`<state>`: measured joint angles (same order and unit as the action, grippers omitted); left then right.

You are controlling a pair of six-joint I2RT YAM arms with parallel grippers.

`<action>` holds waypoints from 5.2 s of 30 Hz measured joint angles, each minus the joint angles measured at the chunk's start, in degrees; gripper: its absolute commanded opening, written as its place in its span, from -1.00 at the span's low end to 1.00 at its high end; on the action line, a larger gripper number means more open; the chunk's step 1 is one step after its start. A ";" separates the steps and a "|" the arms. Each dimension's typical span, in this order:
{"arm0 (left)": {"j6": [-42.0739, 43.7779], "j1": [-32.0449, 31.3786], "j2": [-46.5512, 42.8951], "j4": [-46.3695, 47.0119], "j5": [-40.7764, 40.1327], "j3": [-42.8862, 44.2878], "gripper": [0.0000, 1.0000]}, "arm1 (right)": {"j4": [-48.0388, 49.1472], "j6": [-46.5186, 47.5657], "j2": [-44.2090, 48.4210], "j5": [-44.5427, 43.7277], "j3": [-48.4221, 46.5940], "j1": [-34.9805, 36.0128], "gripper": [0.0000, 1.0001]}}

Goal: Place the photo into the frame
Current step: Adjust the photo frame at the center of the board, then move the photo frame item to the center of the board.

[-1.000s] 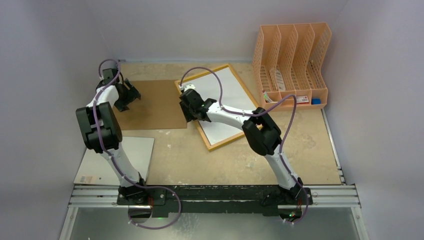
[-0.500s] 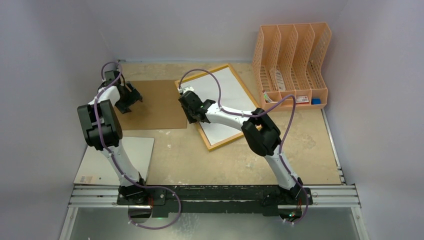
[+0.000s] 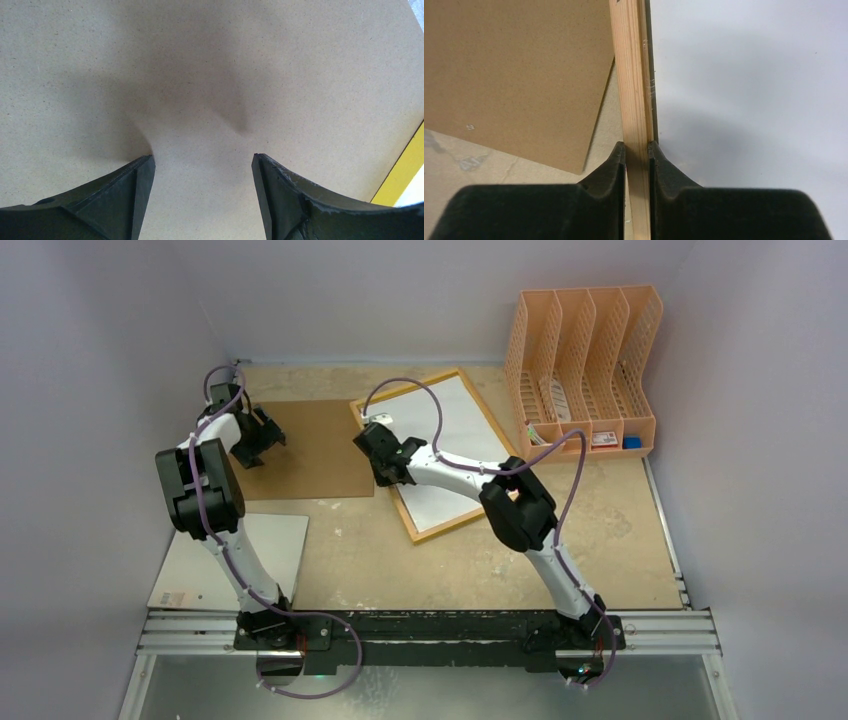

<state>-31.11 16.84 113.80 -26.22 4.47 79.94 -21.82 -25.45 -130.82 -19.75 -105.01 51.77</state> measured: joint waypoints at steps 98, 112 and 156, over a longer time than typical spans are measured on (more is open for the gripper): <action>11.96 6.40 3.74 12.22 -17.25 0.26 0.90 | 4.11 -20.72 -10.40 -3.85 -13.68 -0.39 0.43; 3.19 8.68 3.82 14.75 -7.34 -0.22 0.74 | 10.69 -21.94 -7.67 8.96 -7.67 -2.64 0.40; 1.51 8.94 -5.64 14.14 -1.36 -12.04 0.68 | 20.94 -21.51 8.41 19.58 10.71 -7.34 0.13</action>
<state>-29.61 25.78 108.16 -12.08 3.11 67.90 -0.89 -46.96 -122.41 -0.16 -94.30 44.42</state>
